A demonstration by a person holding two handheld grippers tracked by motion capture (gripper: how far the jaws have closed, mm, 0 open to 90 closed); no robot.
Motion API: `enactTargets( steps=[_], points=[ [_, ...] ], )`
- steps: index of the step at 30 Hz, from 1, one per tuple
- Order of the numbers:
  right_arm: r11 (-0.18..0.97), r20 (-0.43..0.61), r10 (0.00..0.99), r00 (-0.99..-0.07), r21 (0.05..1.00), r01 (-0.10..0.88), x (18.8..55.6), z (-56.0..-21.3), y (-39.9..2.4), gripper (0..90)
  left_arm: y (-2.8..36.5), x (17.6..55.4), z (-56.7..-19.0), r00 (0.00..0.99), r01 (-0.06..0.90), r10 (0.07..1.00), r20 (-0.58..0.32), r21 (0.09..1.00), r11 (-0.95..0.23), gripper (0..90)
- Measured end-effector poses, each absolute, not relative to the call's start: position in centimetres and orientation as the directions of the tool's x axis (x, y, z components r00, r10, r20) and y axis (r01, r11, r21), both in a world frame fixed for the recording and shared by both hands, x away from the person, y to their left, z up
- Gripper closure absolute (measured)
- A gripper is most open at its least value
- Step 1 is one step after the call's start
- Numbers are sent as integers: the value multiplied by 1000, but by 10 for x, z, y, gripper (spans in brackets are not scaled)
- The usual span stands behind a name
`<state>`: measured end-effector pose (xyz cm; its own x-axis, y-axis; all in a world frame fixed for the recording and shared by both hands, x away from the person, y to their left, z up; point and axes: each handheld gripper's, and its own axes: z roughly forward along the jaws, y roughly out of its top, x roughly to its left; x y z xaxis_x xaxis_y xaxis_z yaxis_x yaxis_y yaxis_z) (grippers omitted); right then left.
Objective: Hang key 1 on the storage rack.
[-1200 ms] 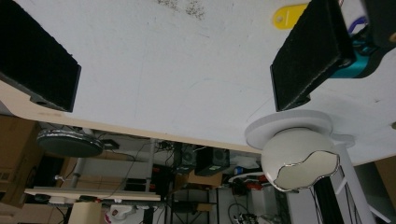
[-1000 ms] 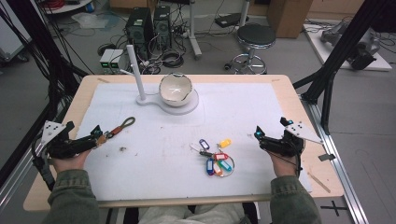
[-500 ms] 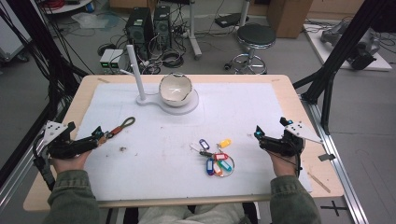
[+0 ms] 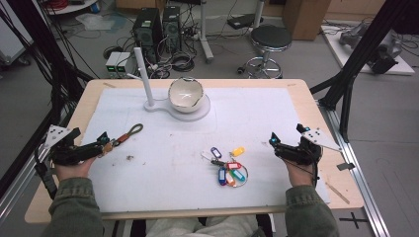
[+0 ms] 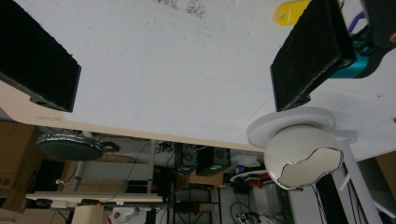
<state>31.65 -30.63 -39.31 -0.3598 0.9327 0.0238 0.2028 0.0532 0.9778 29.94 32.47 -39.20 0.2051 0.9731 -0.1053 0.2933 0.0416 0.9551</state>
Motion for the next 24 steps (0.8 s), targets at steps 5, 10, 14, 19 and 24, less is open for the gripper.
enactTargets(
  steps=[5, 10, 14, 19, 24],
  points=[
    [56, 19, 933, -360, 979, 197, 317, -393, -306, 5, 321, 306, -391, 229, 328, 969, -98, 945, 18, 17],
    [53, 23, 932, -361, 978, 201, 317, -393, -305, 5, 315, 313, -385, 255, 339, 964, -77, 941, -15, 18],
    [56, 20, 932, -362, 979, 198, 316, -393, -306, 5, 312, 317, -380, 273, 347, 959, -71, 937, -29, 18],
    [58, 19, 931, -365, 978, 199, 316, -393, -305, 6, 308, 323, -374, 300, 353, 952, -56, 934, -56, 18],
    [60, 15, 932, -361, 979, 196, 316, -393, -305, 6, 306, 329, -372, 309, 364, 950, -48, 929, -71, 18]
  ],
)
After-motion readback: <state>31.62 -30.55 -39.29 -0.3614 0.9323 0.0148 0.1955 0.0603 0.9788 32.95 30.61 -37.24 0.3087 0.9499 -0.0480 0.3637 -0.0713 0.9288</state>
